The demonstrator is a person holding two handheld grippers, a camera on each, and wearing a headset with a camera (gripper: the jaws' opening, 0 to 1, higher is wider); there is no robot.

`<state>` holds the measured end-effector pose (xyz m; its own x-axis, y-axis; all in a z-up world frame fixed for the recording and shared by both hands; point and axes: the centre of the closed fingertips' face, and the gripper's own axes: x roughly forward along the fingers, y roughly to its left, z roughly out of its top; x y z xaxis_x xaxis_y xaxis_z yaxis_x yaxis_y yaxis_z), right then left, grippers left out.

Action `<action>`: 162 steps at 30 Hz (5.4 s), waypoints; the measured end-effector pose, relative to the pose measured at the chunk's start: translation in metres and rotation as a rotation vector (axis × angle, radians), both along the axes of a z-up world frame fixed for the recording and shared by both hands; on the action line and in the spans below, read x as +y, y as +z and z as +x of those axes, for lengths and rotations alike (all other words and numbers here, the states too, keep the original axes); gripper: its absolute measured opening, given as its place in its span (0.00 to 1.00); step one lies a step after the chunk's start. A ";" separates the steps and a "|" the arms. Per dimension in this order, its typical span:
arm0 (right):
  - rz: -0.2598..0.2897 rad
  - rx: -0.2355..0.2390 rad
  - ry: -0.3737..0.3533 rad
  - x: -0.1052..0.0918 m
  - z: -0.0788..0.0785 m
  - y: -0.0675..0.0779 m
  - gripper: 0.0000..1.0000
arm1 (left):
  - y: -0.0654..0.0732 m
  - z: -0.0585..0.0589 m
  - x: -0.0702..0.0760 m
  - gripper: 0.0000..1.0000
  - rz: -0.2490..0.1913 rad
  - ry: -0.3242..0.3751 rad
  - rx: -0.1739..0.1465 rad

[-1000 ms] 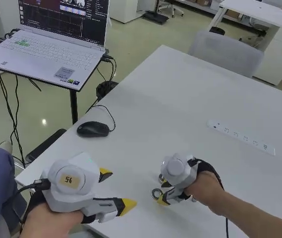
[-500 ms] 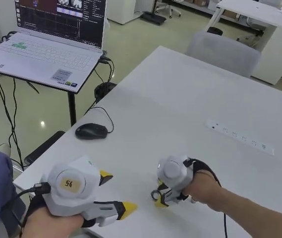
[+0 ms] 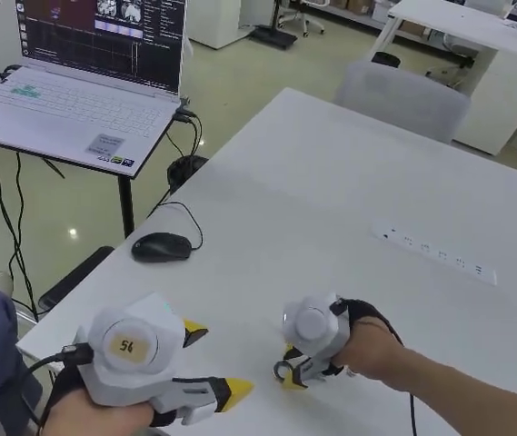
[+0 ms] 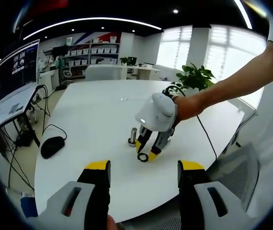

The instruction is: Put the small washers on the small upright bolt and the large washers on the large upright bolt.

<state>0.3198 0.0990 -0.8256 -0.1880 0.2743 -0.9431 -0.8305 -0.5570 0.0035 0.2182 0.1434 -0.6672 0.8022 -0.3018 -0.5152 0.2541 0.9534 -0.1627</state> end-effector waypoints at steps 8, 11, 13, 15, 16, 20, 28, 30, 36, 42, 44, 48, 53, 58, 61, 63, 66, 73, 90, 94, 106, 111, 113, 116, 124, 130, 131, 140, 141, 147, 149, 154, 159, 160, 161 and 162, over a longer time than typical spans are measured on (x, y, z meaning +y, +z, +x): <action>0.024 0.014 -0.060 0.000 0.000 0.002 0.23 | -0.001 0.003 -0.005 0.55 -0.002 -0.010 -0.002; 0.031 0.030 -0.101 -0.003 -0.002 0.002 0.23 | 0.000 0.001 -0.004 0.55 0.000 -0.007 0.000; 0.033 0.032 -0.121 -0.004 -0.002 0.002 0.23 | -0.001 0.000 -0.002 0.55 0.001 -0.003 0.003; 0.034 0.034 -0.139 -0.007 -0.003 0.003 0.23 | -0.002 -0.001 0.001 0.55 0.003 0.001 0.004; 0.037 0.035 -0.141 -0.008 -0.004 0.004 0.23 | -0.002 -0.002 0.002 0.55 0.003 0.003 0.005; 0.057 0.017 -0.129 -0.008 -0.005 0.009 0.23 | -0.001 -0.003 0.003 0.55 0.004 0.008 0.006; 0.116 0.009 -0.170 -0.007 -0.004 0.028 0.23 | 0.000 -0.002 0.002 0.55 -0.001 0.009 0.000; 0.132 0.001 -0.178 -0.007 -0.002 0.034 0.23 | 0.000 -0.002 0.003 0.55 -0.001 0.010 0.000; 0.187 -0.005 -0.223 -0.005 0.005 0.054 0.23 | 0.000 -0.002 0.003 0.55 0.000 0.010 -0.001; 0.242 -0.030 -0.279 0.000 0.023 0.074 0.23 | 0.001 0.000 0.000 0.55 -0.002 0.004 -0.006; 0.255 -0.037 -0.298 0.003 0.030 0.079 0.23 | 0.001 0.000 -0.001 0.55 0.000 0.000 -0.006; 0.273 -0.050 -0.339 0.008 0.045 0.086 0.23 | 0.001 0.000 -0.002 0.55 -0.001 -0.002 -0.005; 0.280 -0.055 -0.378 0.018 0.060 0.089 0.23 | 0.002 -0.001 -0.004 0.56 0.000 -0.007 -0.004; 0.256 -0.054 -0.383 0.024 0.064 0.082 0.23 | 0.004 0.000 -0.002 0.55 0.007 -0.005 -0.004; 0.245 -0.049 -0.384 0.025 0.066 0.078 0.23 | 0.005 0.000 0.000 0.55 0.011 -0.003 -0.004; 0.241 -0.048 -0.383 0.025 0.067 0.076 0.23 | 0.005 -0.001 0.001 0.55 0.011 0.000 -0.004; 0.231 -0.046 -0.380 0.024 0.065 0.075 0.23 | 0.005 -0.001 0.001 0.55 0.013 -0.002 -0.002; 0.210 -0.047 -0.379 0.021 0.066 0.069 0.23 | 0.004 0.000 -0.002 0.56 0.010 -0.007 0.002; 0.167 -0.048 -0.371 0.025 0.068 0.055 0.23 | 0.001 0.002 -0.002 0.56 0.005 -0.009 0.007; 0.147 -0.043 -0.378 0.025 0.069 0.049 0.23 | 0.001 0.002 -0.002 0.56 0.005 -0.008 0.007; 0.080 -0.029 -0.409 0.025 0.068 0.026 0.24 | -0.001 0.001 0.000 0.55 0.005 -0.002 0.010; 0.061 -0.021 -0.433 0.024 0.066 0.017 0.24 | -0.001 0.001 -0.001 0.55 0.004 -0.003 0.010; 0.059 -0.022 -0.438 0.024 0.065 0.016 0.24 | -0.001 0.000 0.000 0.55 0.005 -0.003 0.011; 0.053 -0.014 -0.453 0.025 0.064 0.015 0.24 | -0.001 0.000 0.000 0.55 0.002 0.000 0.011; 0.055 -0.033 -0.449 0.015 0.059 0.021 0.27 | -0.004 0.002 -0.001 0.55 0.002 -0.010 0.015; 0.079 -0.017 -0.478 0.002 0.046 0.027 0.27 | -0.005 0.008 -0.003 0.55 0.006 -0.032 0.013; 0.082 -0.022 -0.480 -0.001 0.045 0.027 0.27 | -0.005 0.009 -0.004 0.55 0.005 -0.036 0.013; 0.118 -0.001 -0.487 -0.022 0.007 0.030 0.30 | -0.017 0.015 -0.015 0.55 0.009 -0.087 0.035; 0.118 -0.002 -0.489 -0.027 0.001 0.028 0.30 | -0.020 0.016 -0.017 0.55 0.008 -0.092 0.037; 0.136 0.055 -0.558 -0.054 -0.020 0.018 0.34 | -0.031 0.017 -0.023 0.55 0.011 -0.125 0.056; 0.148 0.062 -0.581 -0.066 -0.024 0.016 0.35 | -0.036 0.018 -0.024 0.55 0.010 -0.132 0.063; 0.210 0.107 -0.722 -0.096 -0.023 0.017 0.37 | -0.042 0.021 -0.026 0.55 0.011 -0.147 0.073; 0.274 0.126 -0.854 -0.126 -0.014 0.020 0.43 | -0.044 0.025 -0.028 0.55 0.016 -0.165 0.077; 0.287 0.130 -0.877 -0.131 -0.012 0.020 0.44 | -0.045 0.026 -0.029 0.55 0.017 -0.169 0.078; 0.301 0.134 -0.900 -0.136 -0.011 0.021 0.46 | -0.045 0.026 -0.030 0.55 0.018 -0.173 0.079; 0.314 0.137 -0.923 -0.141 -0.009 0.022 0.48 | -0.046 0.027 -0.030 0.55 0.019 -0.177 0.080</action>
<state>0.3108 -0.0424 -0.8037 0.1236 0.6029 -0.7881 -0.9435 0.3176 0.0950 0.2449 0.1131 -0.7129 0.6938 -0.4241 -0.5820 0.4053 0.8980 -0.1712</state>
